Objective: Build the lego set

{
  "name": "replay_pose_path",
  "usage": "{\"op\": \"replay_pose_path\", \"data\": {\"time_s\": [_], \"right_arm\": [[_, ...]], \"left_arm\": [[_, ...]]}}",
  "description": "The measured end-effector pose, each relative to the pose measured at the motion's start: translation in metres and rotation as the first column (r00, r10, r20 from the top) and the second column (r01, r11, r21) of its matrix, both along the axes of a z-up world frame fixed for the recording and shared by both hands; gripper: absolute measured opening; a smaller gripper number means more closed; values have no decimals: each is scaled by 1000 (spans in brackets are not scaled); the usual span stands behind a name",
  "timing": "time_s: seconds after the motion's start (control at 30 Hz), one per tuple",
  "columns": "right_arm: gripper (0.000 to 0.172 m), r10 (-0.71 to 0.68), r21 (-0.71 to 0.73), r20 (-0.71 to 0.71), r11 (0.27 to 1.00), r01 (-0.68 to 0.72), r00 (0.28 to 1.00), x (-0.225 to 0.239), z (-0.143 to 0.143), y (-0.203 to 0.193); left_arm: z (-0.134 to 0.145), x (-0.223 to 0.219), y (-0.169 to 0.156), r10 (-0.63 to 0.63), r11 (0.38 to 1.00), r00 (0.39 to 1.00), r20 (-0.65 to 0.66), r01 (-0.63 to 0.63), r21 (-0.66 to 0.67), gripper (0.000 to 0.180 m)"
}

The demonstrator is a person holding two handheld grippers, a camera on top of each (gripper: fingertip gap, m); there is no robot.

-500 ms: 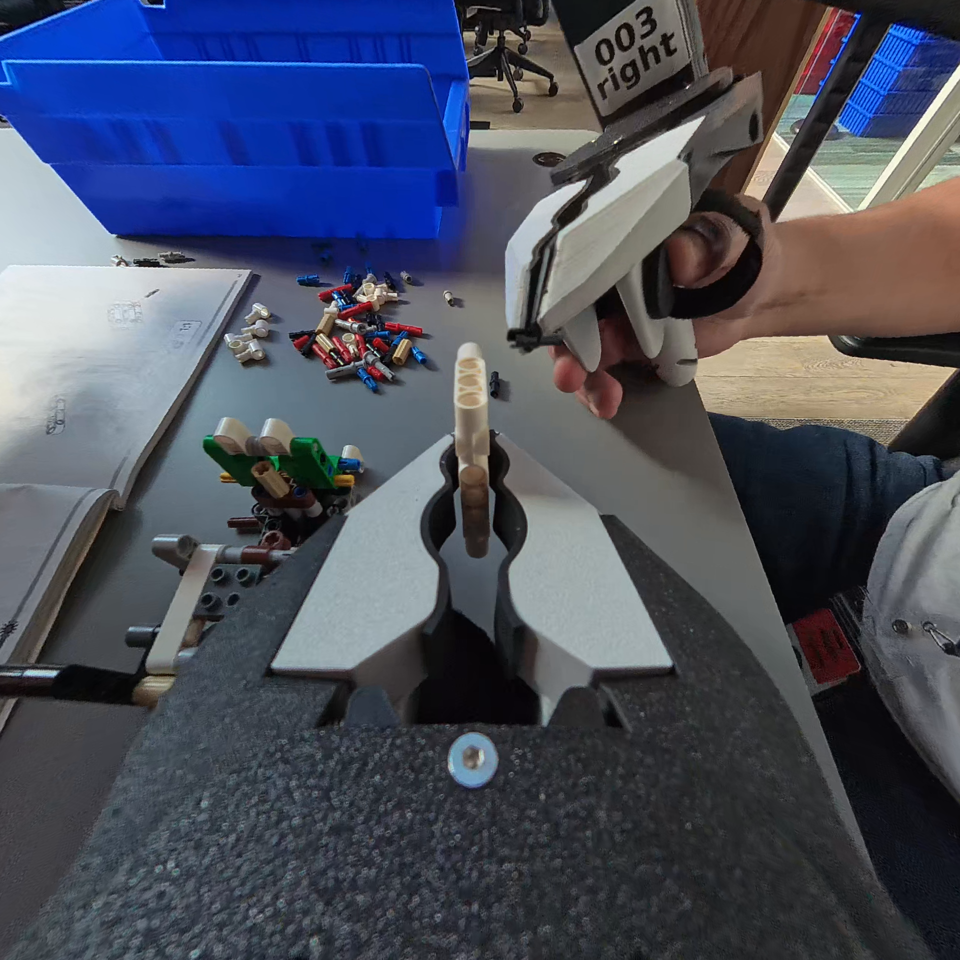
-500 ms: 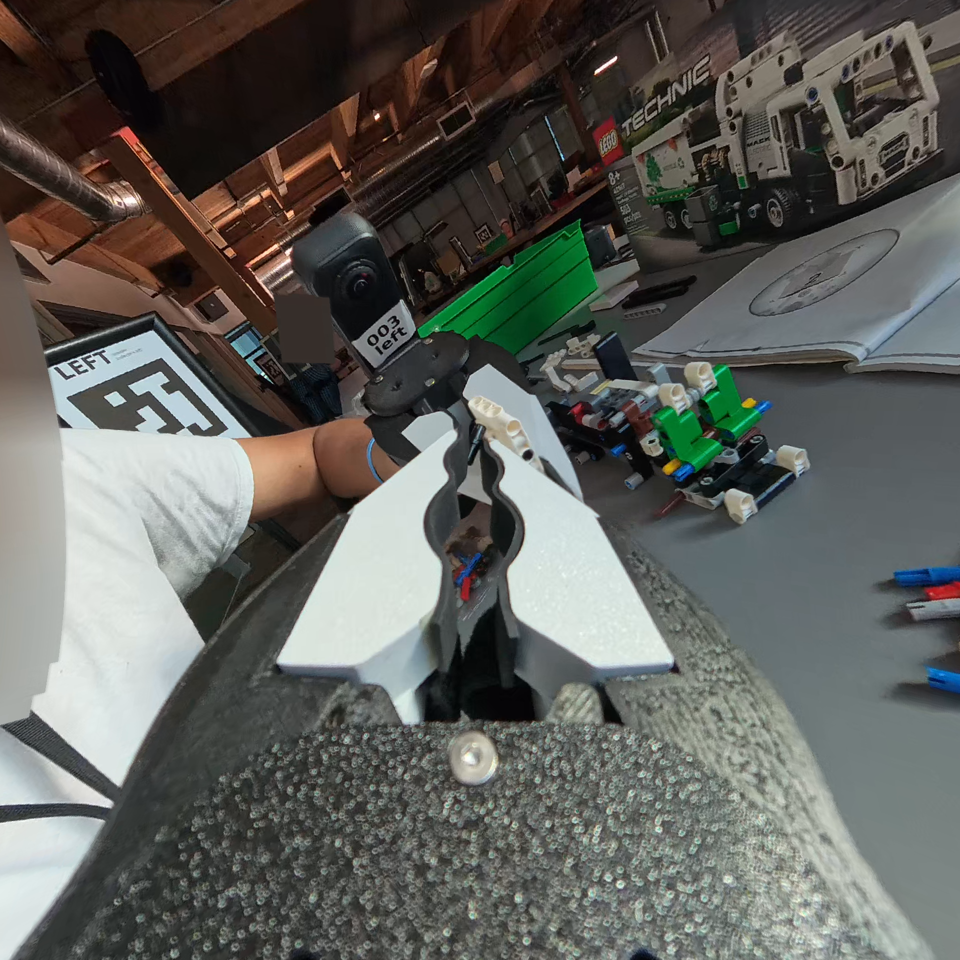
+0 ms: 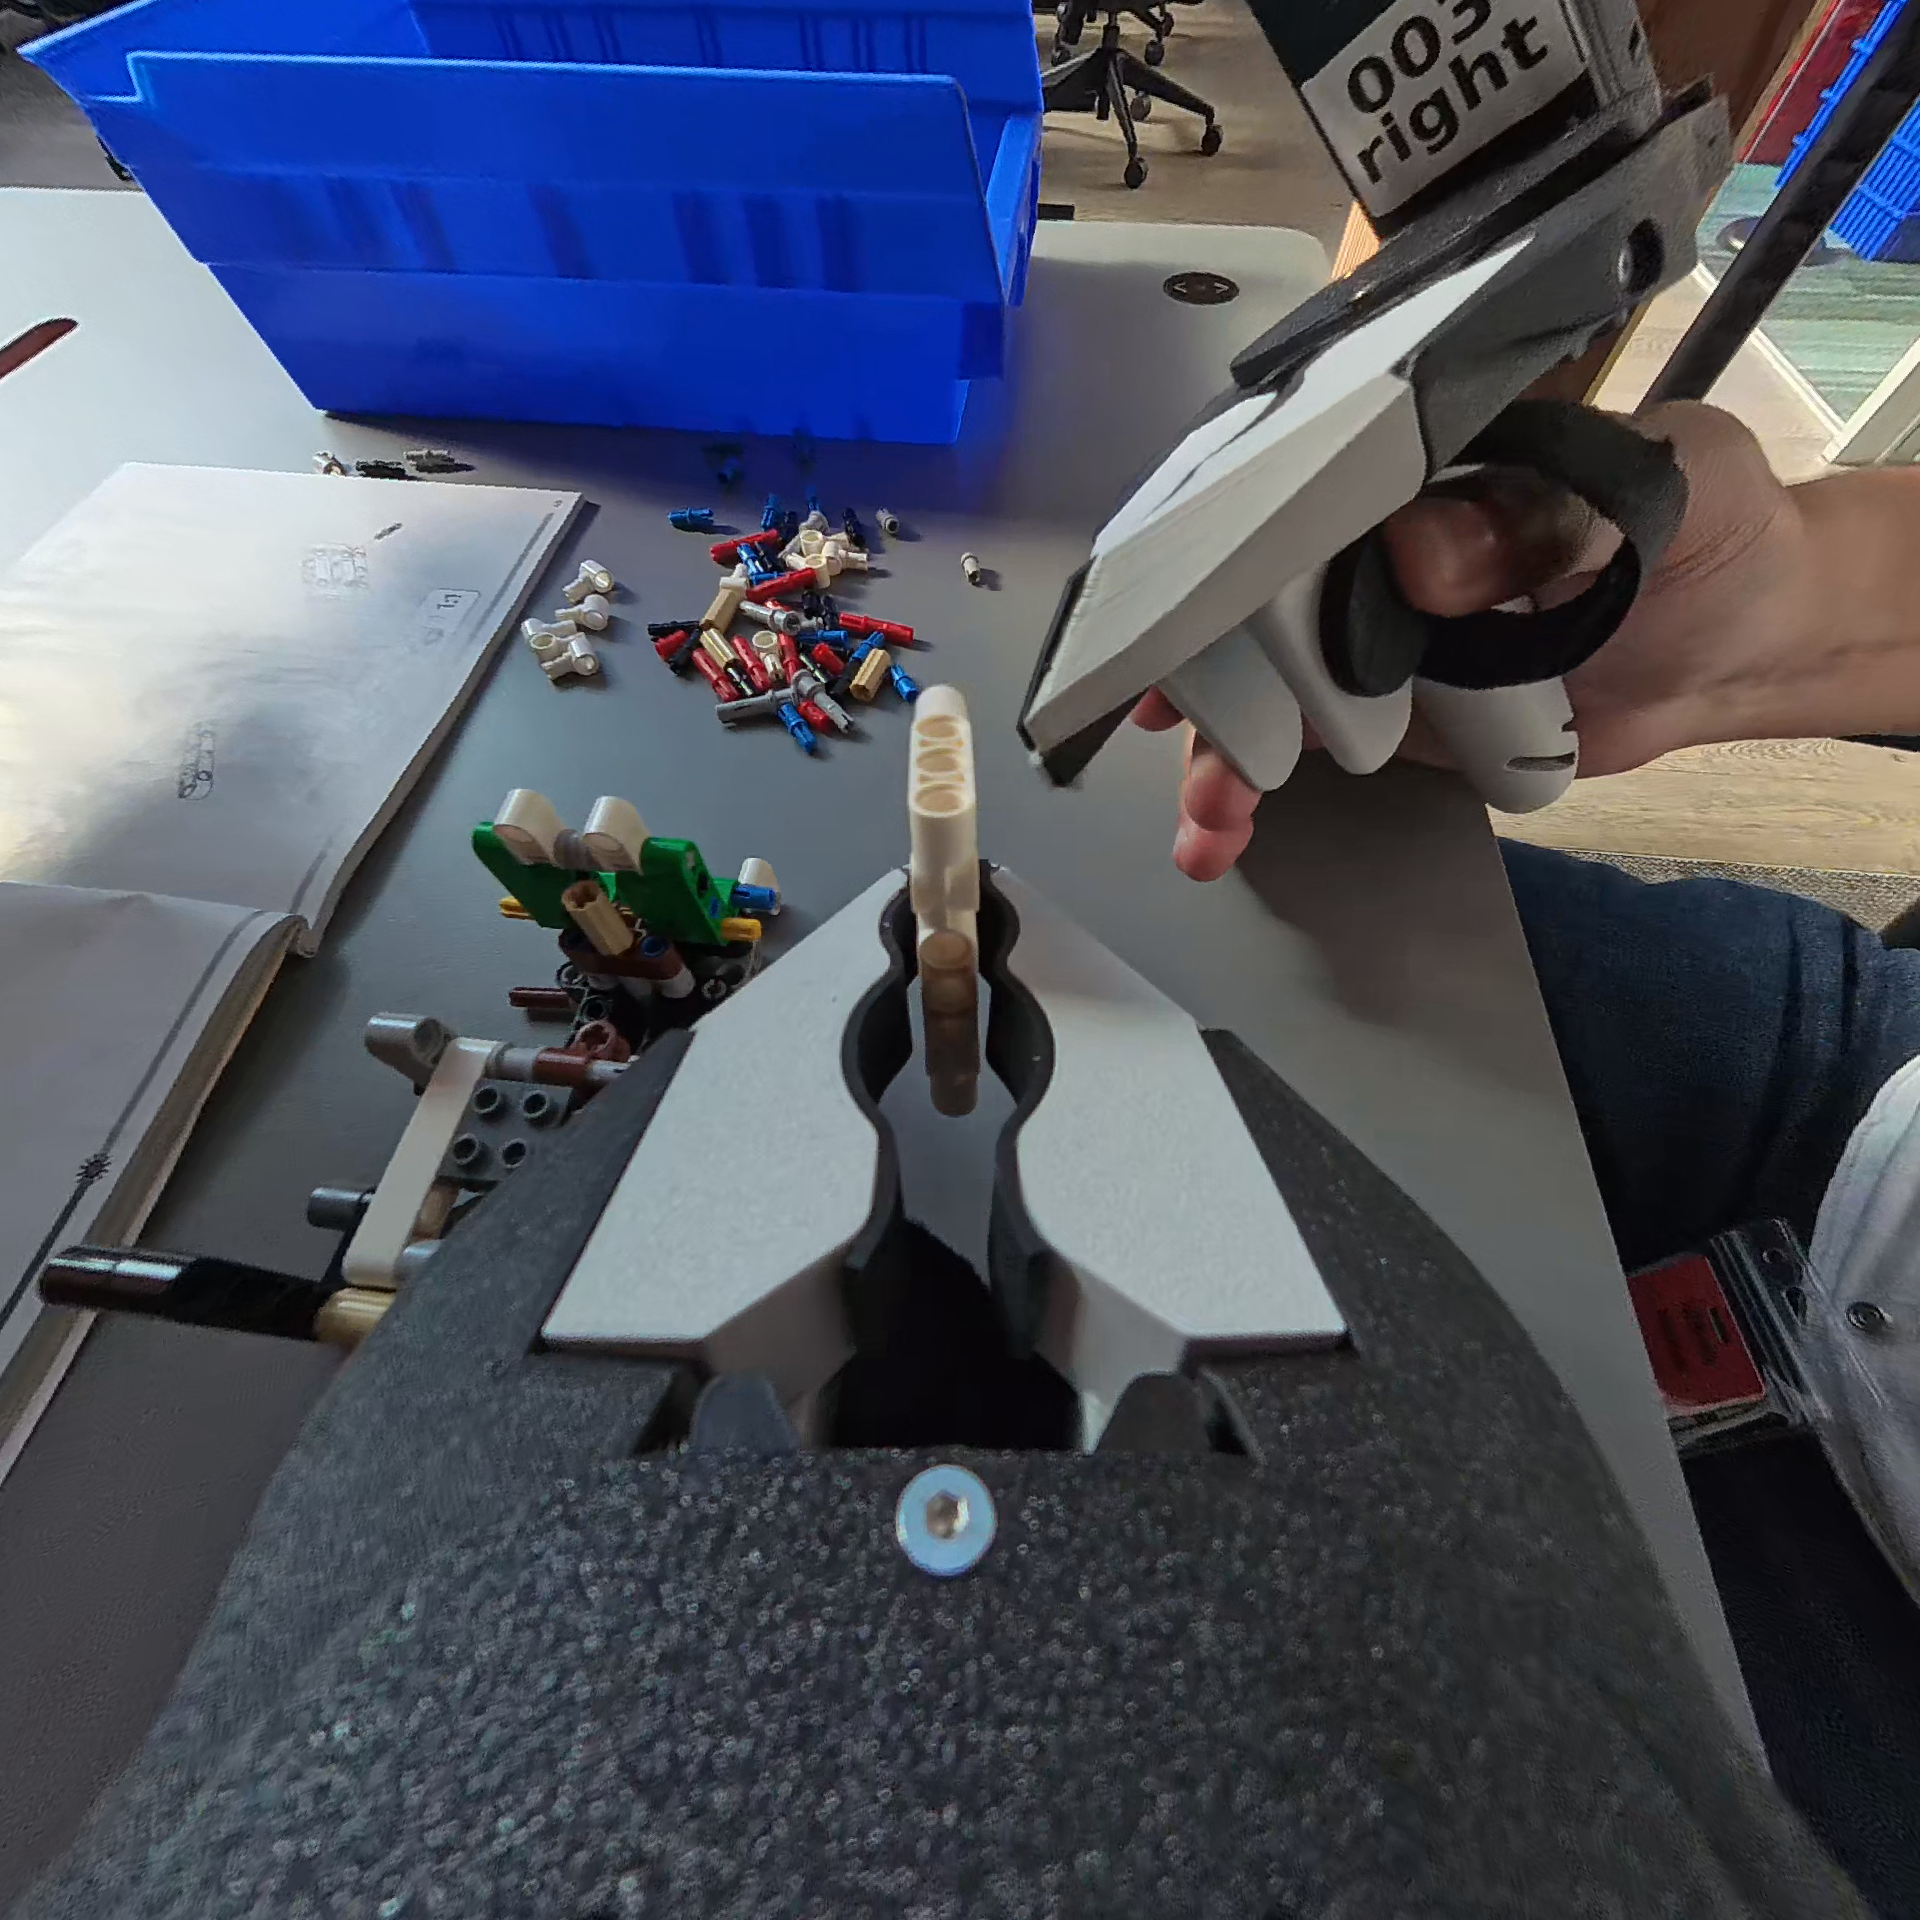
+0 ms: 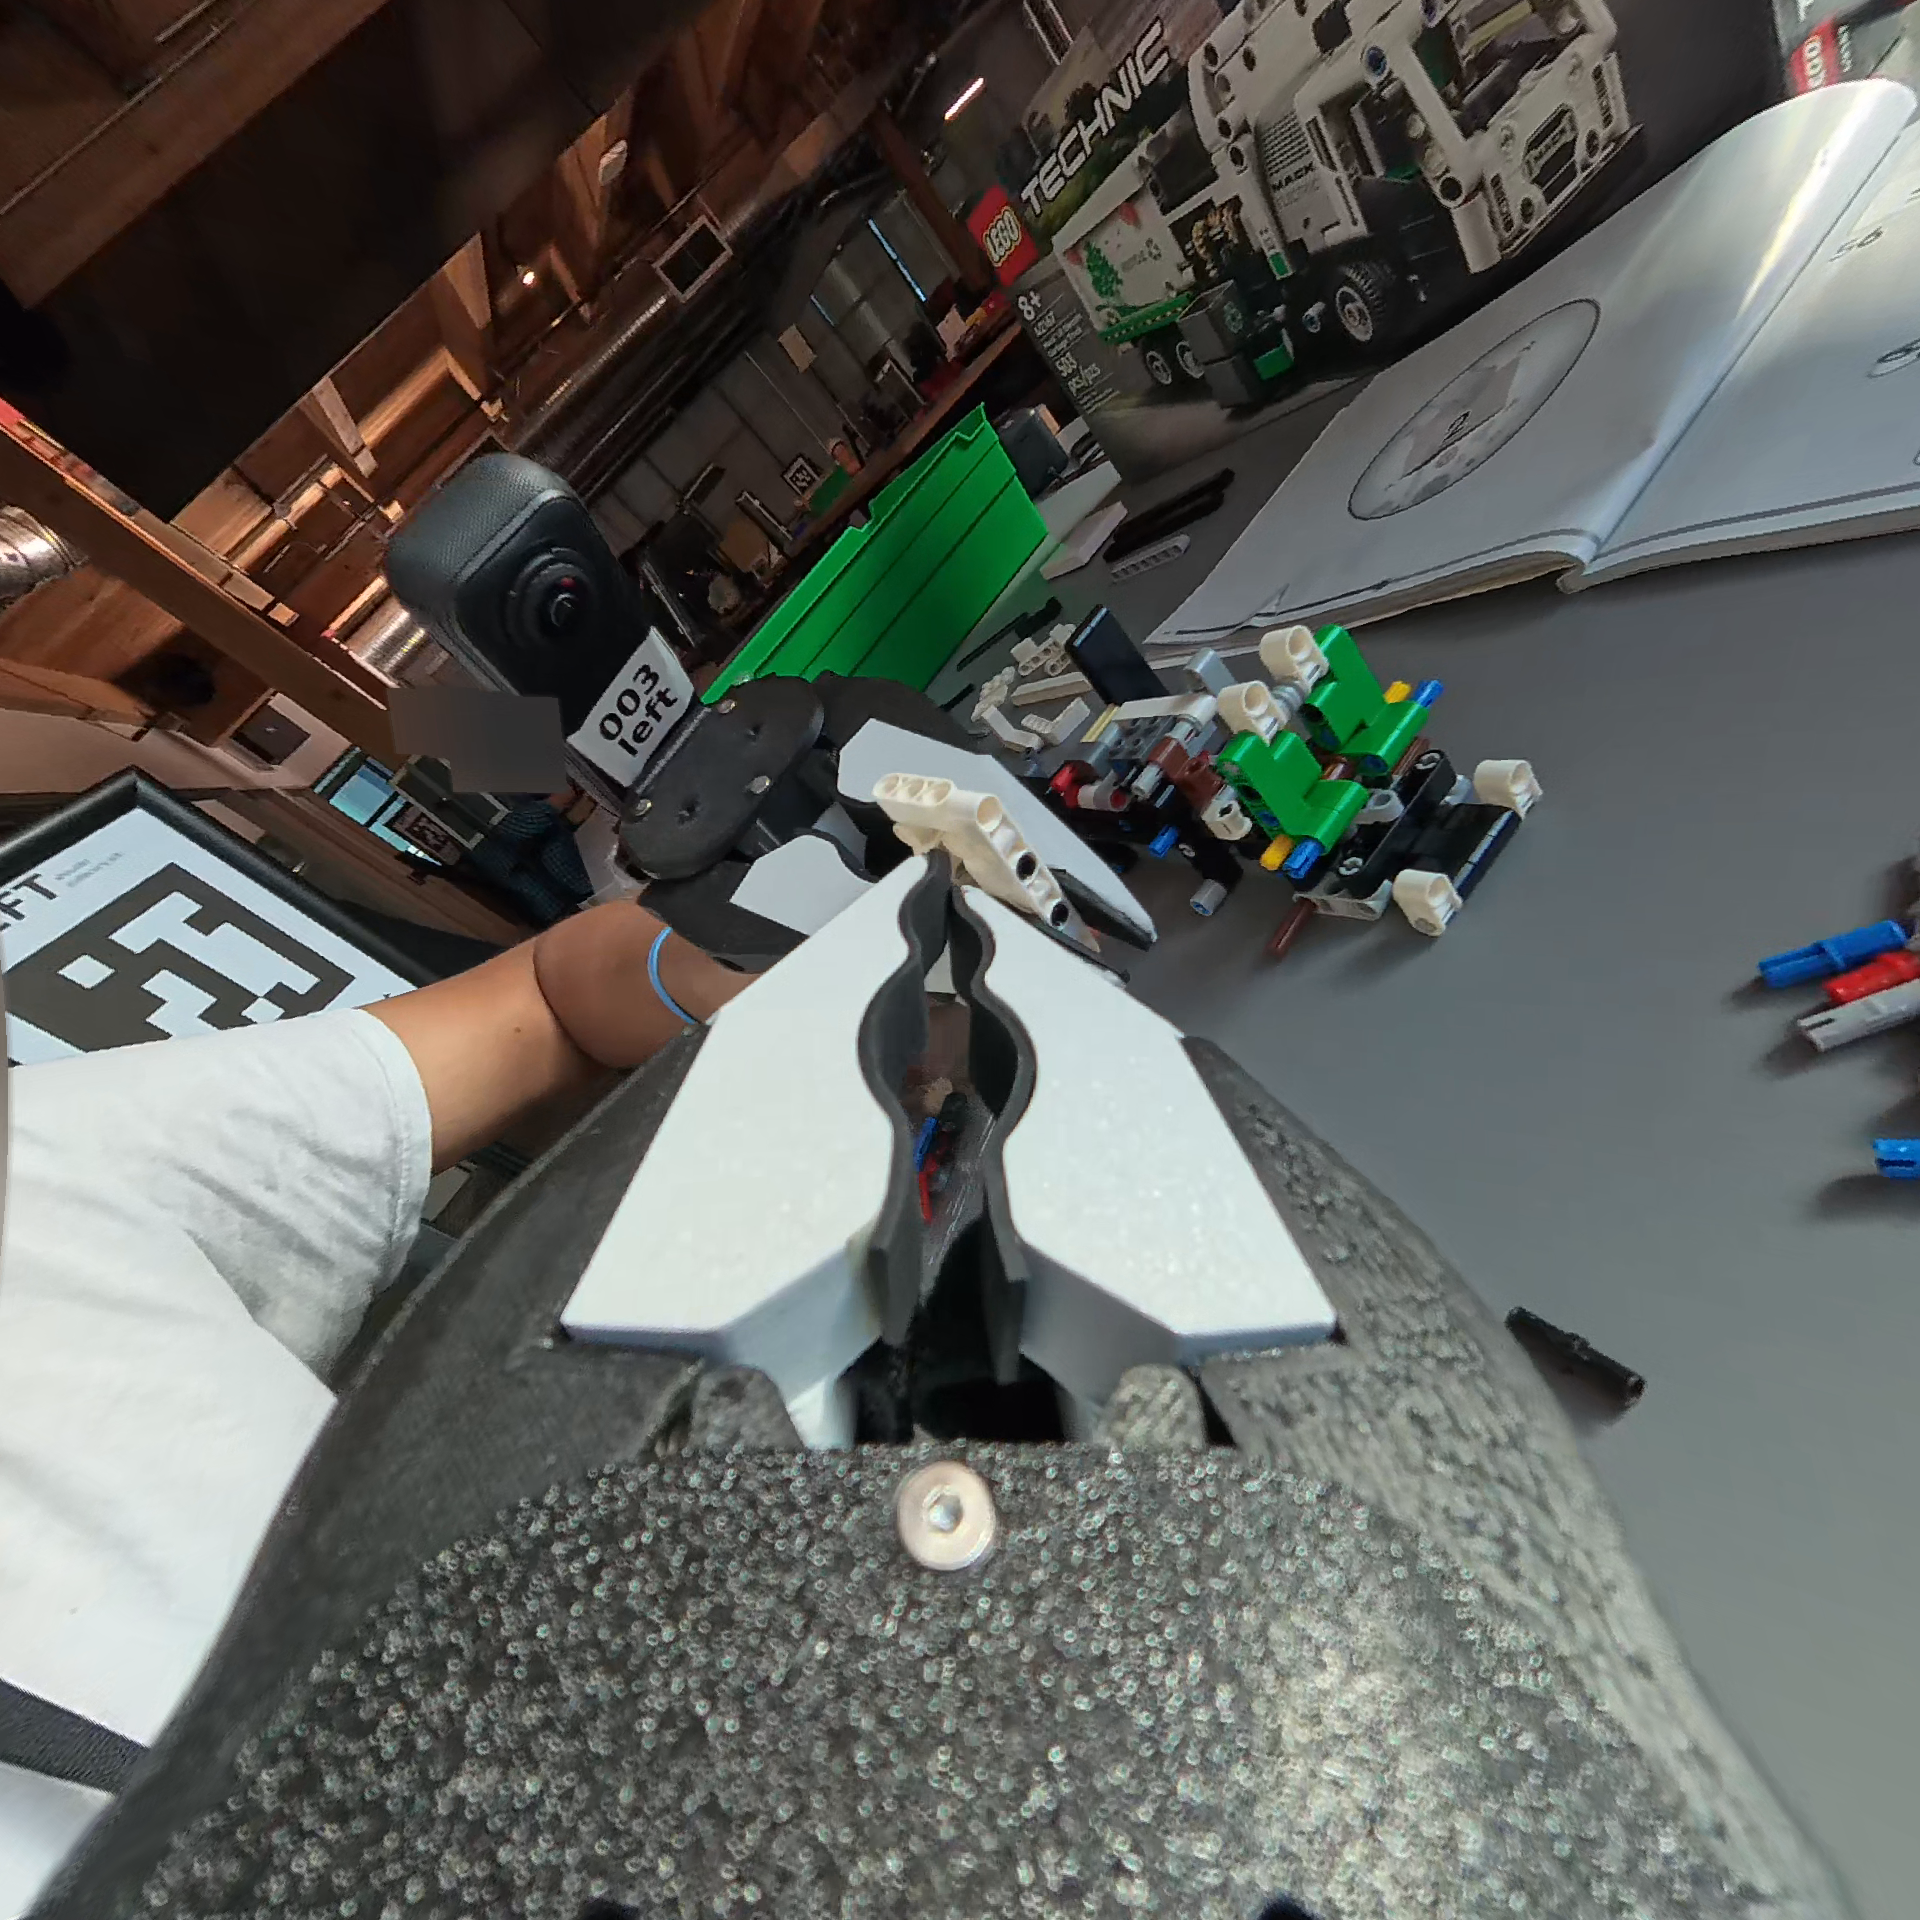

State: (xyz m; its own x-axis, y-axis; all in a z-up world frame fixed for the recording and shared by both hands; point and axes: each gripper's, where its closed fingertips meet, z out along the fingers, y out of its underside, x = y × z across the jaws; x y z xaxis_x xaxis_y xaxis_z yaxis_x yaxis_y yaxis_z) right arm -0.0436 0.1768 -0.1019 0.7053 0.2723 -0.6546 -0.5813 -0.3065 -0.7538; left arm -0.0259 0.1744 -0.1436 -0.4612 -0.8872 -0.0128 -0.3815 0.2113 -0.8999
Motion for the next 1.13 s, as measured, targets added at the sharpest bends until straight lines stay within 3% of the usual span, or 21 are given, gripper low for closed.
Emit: {"op": "replay_pose_path", "data": {"time_s": [0.17,0.3,0.4,0.47,0.53,0.6,0.67,0.8,0.97,1.13], "right_arm": [[0,-57,12,154,998,56,986,3,-7,2],[0,19,102,149,994,-35,989,-11,5,-12],[0,147,118,227,977,-177,963,-41,4,-33],[0,240,76,351,956,-283,905,-72,-9,-56],[0,303,38,544,923,-384,783,-103,-33,-83],[0,268,15,687,924,-382,675,-117,-62,-102],[1,249,-43,732,946,-322,634,-116,-91,-117],[15,401,-265,682,915,-304,612,-109,-140,-142],[0,437,-295,561,899,-323,703,-99,-139,-145],[1,478,-358,565,876,-322,673,-90,-157,-148]], "left_arm": [[-1,0,1,1,1000,1000,-8,-2,-6,5],[-1,-1,-2,-18,1000,1000,-8,18,-6,5],[1,-3,-2,-20,1000,1000,1,20,-8,5],[-1,-4,-3,-24,1000,1000,-3,24,4,5],[-1,-5,-4,-23,1000,1000,1,23,15,5],[-2,-5,-4,-24,999,1000,-2,24,21,5],[-3,-5,-5,-27,999,1000,-11,27,24,5],[-3,-6,-5,-31,999,999,-11,32,25,5],[-4,-7,-7,-42,998,999,-10,42,36,5],[-4,-7,-8,-45,998,999,-13,45,31,5]]}}
